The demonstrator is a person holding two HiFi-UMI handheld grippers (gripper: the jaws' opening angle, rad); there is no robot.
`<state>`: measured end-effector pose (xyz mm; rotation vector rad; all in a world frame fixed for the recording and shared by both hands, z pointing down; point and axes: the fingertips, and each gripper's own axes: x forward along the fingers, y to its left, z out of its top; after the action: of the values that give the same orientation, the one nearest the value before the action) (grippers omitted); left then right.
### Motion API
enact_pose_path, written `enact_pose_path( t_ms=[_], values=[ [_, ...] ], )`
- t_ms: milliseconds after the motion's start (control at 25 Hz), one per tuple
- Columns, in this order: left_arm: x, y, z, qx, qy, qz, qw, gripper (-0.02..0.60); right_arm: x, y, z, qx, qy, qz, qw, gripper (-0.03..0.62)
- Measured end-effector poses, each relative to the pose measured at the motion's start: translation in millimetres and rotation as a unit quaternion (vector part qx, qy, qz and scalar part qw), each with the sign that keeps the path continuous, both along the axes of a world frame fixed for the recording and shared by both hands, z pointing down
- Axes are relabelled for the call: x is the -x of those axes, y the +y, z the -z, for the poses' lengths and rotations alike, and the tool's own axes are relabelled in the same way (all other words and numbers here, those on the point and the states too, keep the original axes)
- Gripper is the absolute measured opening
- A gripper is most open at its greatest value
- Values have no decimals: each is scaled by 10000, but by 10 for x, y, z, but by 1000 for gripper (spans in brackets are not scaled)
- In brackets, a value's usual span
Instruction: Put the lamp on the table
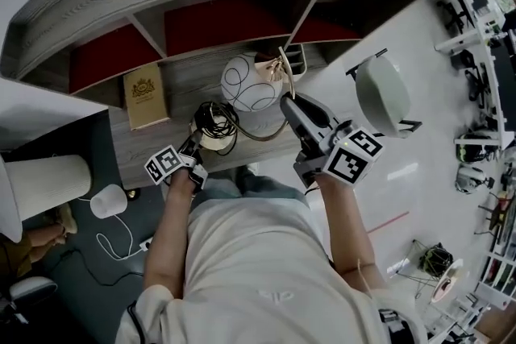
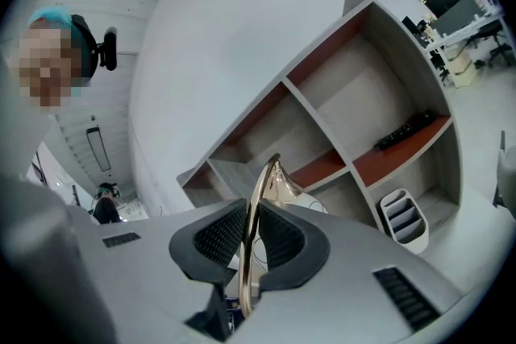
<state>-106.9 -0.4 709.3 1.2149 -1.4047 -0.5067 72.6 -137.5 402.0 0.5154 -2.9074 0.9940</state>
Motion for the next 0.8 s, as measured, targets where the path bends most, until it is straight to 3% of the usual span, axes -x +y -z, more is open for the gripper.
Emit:
enact_pose_path(
  t_ms=[280,800],
  values=[
    [-126,-405,-144,-2,220,-694,9973,133,-154,-114,-51,8,171,-654,9977,74],
    [-568,-1073,-446,54,613,-1865,9805,135,-442,-268,-159,-19,530,-1786,9825,71]
  ],
)
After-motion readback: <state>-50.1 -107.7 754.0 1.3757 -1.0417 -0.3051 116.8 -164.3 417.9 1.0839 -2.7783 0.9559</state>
